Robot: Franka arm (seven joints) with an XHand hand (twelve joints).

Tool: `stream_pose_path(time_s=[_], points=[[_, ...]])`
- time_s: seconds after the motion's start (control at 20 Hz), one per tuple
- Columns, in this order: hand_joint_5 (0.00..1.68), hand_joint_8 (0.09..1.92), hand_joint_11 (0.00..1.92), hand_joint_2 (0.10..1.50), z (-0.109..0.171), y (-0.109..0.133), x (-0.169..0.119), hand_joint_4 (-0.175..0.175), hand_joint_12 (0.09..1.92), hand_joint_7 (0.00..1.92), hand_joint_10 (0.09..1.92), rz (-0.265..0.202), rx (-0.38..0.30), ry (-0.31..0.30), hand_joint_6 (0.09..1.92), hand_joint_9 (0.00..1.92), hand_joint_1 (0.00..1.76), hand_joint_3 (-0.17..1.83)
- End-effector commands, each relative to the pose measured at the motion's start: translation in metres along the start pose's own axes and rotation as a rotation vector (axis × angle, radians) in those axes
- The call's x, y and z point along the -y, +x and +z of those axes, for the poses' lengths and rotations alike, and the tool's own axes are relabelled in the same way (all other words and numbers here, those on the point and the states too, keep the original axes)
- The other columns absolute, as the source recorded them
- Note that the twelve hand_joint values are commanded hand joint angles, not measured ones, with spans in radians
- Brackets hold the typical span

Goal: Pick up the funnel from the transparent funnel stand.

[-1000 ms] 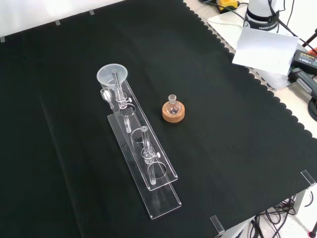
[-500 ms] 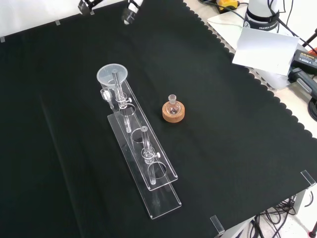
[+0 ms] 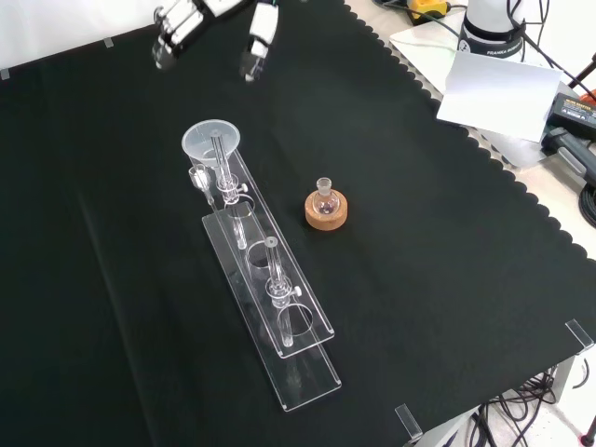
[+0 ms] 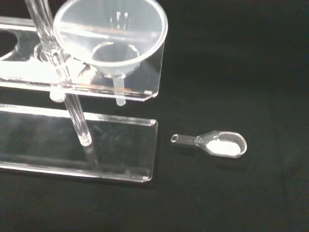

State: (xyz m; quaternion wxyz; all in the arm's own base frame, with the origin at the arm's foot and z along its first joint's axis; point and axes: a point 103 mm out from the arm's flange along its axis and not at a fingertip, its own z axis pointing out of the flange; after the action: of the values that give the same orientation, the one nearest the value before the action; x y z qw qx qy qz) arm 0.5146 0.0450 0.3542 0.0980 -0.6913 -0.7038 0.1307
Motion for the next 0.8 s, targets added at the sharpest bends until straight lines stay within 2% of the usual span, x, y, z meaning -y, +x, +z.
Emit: stream_pose_path(time_s=[0.05,0.25,0.45,0.8], points=[[0.16,0.48,0.09,0.92,0.025,0.027,-0.032,-0.002,1.44,0.00,0.72,-0.008,0.010,0.133,0.09,0.20,0.48,0.01],[0.13,0.37,0.10,0.89,0.034,0.033,-0.040,0.000,1.44,0.00,0.73,-0.009,0.024,0.185,0.09,0.17,0.50,0.00],[0.10,0.29,0.10,0.89,0.040,0.037,-0.045,0.001,1.45,0.00,0.75,-0.004,0.027,0.191,0.09,0.13,0.51,-0.01],[0.08,0.28,0.10,0.88,0.043,0.038,-0.047,0.001,1.45,0.00,0.76,-0.004,0.029,0.191,0.09,0.12,0.53,-0.01]])
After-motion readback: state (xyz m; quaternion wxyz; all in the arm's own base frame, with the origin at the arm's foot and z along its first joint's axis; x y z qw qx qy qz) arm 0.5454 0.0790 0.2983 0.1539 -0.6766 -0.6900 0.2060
